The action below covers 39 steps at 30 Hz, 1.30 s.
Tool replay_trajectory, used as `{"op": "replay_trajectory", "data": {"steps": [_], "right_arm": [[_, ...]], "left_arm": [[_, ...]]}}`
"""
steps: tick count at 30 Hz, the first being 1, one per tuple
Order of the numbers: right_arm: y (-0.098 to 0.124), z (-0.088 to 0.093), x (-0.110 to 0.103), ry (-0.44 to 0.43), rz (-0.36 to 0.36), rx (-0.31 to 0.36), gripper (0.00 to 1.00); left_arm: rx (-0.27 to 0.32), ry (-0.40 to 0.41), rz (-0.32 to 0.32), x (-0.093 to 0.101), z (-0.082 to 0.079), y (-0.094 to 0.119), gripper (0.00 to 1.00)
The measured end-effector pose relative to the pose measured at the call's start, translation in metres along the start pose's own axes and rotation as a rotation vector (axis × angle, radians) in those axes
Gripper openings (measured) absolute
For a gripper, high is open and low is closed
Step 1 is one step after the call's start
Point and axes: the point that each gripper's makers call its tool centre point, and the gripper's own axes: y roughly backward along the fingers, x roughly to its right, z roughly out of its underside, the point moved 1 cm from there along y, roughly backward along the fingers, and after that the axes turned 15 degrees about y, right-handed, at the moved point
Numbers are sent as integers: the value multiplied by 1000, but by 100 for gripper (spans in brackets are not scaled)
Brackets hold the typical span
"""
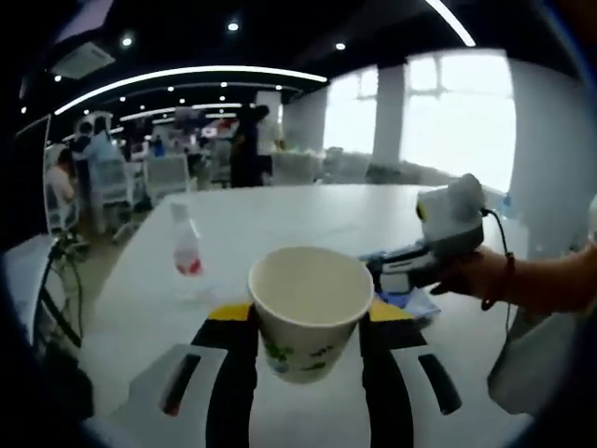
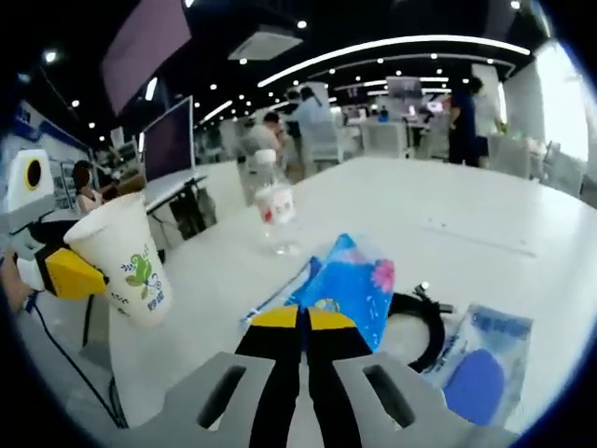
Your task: Arrange the tabletop items into an orderly group along one side of the table until the central work area is clear of visible clutter.
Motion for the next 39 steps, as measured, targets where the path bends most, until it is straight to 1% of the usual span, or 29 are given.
{"op": "replay_trajectory", "data": {"steps": [5,7,8,11,13,14,17,18,19,22,25,28,29,30,31,35,36,37,39], "right_arm": [[23,-8,15,-16,34,20,1],[33,-8,21,-19,54,21,1],[40,-8,25,-6,66,16,1],[56,-8,33,-16,85,22,1],[66,-8,37,-45,103,28,1],[72,-6,37,-50,101,22,1],[82,-1,38,-51,133,8,1],[85,-1,39,-66,147,10,1],[89,-1,39,-71,147,13,1],[100,-2,42,-75,164,13,1],[110,0,46,-90,180,13,1],[118,6,51,-80,199,-9,1],[120,9,53,-64,207,-24,1],[124,15,57,-59,234,-52,1],[125,19,58,-59,239,-63,1],[137,27,65,-85,263,-75,1],[140,29,68,-76,283,-84,1],[146,35,77,-48,328,-123,1],[151,40,84,-31,364,-145,1]], "left_arm": [[5,16,10,1,-1,1,40],[13,18,6,-1,-3,2,40],[21,22,-1,-2,-4,4,40],[36,37,-10,-7,-7,5,40],[42,57,-2,-8,-9,6,40],[50,73,4,-6,-10,6,40],[49,63,2,-5,-9,7,40],[46,59,1,-4,-8,7,40],[45,59,2,-3,-8,7,40],[46,63,11,-1,-8,7,40],[40,50,3,-1,-7,6,40],[39,45,-6,-3,-8,7,40],[42,41,-9,-3,-8,7,40],[45,34,-14,-4,-9,7,40],[44,31,-19,-4,-10,7,40],[30,11,-33,-8,-8,5,40],[30,6,-33,-8,-8,5,40],[33,2,-32,-8,-9,5,40],[29,-18,-20,-7,-10,2,40]]}}
